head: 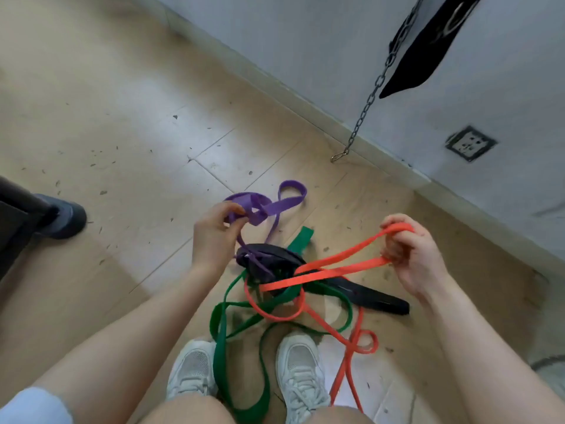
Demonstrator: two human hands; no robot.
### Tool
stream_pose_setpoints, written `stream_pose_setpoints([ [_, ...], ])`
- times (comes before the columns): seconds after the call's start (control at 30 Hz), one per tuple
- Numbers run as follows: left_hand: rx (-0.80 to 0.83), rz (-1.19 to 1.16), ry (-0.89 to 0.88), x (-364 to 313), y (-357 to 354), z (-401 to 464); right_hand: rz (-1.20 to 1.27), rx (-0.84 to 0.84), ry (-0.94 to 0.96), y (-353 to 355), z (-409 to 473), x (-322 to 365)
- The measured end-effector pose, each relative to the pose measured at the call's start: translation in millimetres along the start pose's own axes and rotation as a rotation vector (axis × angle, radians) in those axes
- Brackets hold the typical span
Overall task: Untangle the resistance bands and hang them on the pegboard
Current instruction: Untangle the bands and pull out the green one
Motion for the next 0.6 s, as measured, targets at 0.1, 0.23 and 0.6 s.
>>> stream_pose_setpoints([
  [0.1,-0.02,-0.118,-0.044,-56,11,-7,-0.601,-0.125,-0.028,25,-13,4],
  [0.23,0.024,-0.258,-0.14,-127,12,-31,-1.129,0.284,-0.177,-7,-51,-8],
  [0.6,0.019,-0.579,-0.251,-243,28,-71,-0.705,-0.02,0.512,-114,-102,78],
])
Point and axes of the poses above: each hand's wrist, its own z-axis towards the middle knuckle, its own y-axis out of the back of the hand, x = y × z, the point moved 4 cm from there along z, towards the middle knuckle, and after that the axes turned 2 degrees about -z, right-handed, at the moved point
